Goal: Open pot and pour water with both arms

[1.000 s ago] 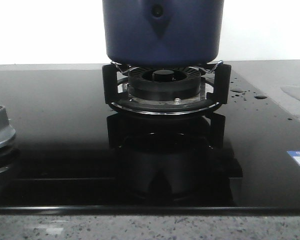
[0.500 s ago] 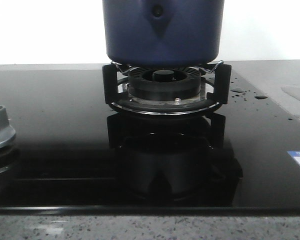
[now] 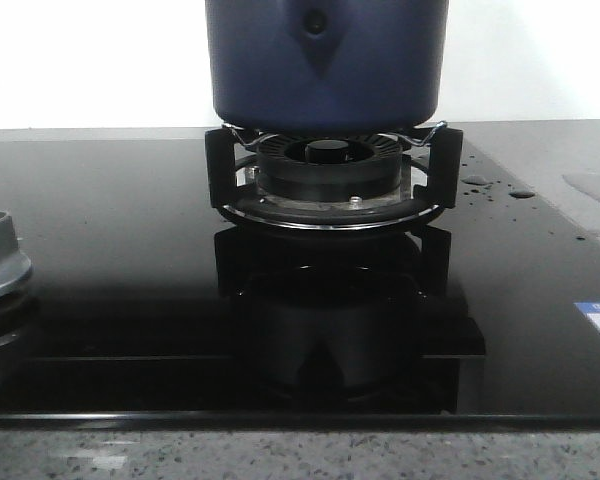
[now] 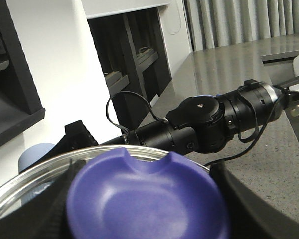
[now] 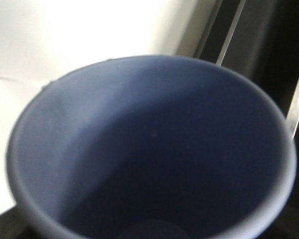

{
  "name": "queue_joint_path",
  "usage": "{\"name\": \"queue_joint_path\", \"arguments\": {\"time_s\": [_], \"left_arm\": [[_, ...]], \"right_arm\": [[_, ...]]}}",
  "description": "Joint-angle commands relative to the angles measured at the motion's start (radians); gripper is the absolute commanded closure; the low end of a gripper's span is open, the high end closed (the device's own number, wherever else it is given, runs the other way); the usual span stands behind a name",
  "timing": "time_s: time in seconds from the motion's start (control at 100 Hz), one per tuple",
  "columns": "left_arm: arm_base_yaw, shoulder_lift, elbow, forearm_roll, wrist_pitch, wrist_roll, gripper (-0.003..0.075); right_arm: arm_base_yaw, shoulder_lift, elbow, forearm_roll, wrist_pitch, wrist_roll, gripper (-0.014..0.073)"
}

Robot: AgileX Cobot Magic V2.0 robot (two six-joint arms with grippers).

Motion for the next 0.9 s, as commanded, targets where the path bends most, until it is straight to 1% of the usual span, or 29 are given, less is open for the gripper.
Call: {"name": "queue_joint_path", "arguments": {"time_s": [0.0, 0.1, 0.17, 0.24, 0.29, 0.35, 0.43, 0.48, 0.51, 0.56, 0.62, 0.73, 0.8, 0.81, 0.89], "left_arm": [[0.001, -0.029, -0.034, -0.094, -0.021, -0.011, 0.0491], [0.001, -0.029, -0.034, -0.095, -0.017, -0.011, 0.0491], [0.001, -0.029, -0.034, -0.095, -0.017, -0.011, 0.0491], [0.001, -0.029, -0.034, -0.095, -0.017, -0.011, 0.0491], [0.001, -0.029, -0.034, -0.095, -0.017, -0.011, 0.0491], [0.001, -0.029, -0.034, -0.095, -0.017, -0.011, 0.0491], [0.001, -0.029, -0.034, -0.095, -0.017, -0.011, 0.0491], [0.001, -0.029, -0.034, -0.095, -0.017, -0.011, 0.0491], [0.001, -0.029, -0.034, -0.095, -0.017, -0.011, 0.0491], [0.001, -0.029, -0.034, -0.095, -0.016, -0.011, 0.0491], [0.001, -0.029, -0.034, -0.092, -0.016, -0.011, 0.0491], [0.001, -0.029, -0.034, -0.079, -0.016, -0.011, 0.0491], [0.001, -0.029, -0.030, -0.075, -0.016, -0.011, 0.0491], [0.001, -0.029, -0.030, -0.075, -0.016, -0.011, 0.0491], [0.001, -0.027, -0.030, -0.075, -0.016, -0.011, 0.0491]], "right_arm": [[0.005, -0.032, -0.041, -0.041, 0.037, 0.017, 0.0389], [0.005, -0.032, -0.041, 0.000, 0.043, 0.107, 0.0389], [0.005, -0.032, -0.039, 0.053, 0.063, 0.205, 0.0389], [0.005, -0.032, -0.038, 0.129, 0.076, 0.347, 0.0389], [0.007, -0.032, -0.033, 0.188, 0.100, 0.489, 0.0389], [0.007, -0.038, -0.029, 0.249, 0.165, 0.623, 0.0389], [0.007, -0.048, -0.026, 0.369, 0.282, 0.799, 0.0389], [0.007, -0.056, -0.026, 0.457, 0.372, 0.863, 0.0389], [0.007, -0.068, -0.024, 0.509, 0.428, 0.872, 0.0390], [-0.004, -0.086, -0.006, 0.578, 0.471, 0.872, 0.0390], [-0.029, -0.121, 0.036, 0.625, 0.457, 0.872, 0.0390], [-0.111, -0.209, 0.168, 0.682, 0.349, 0.885, 0.0390], [-0.196, -0.269, 0.282, 0.681, 0.257, 0.958, 0.0390], [-0.196, -0.274, 0.282, 0.681, 0.257, 0.965, 0.0390], [-0.312, -0.321, 0.414, 0.681, 0.116, 1.040, 0.0390]]}}
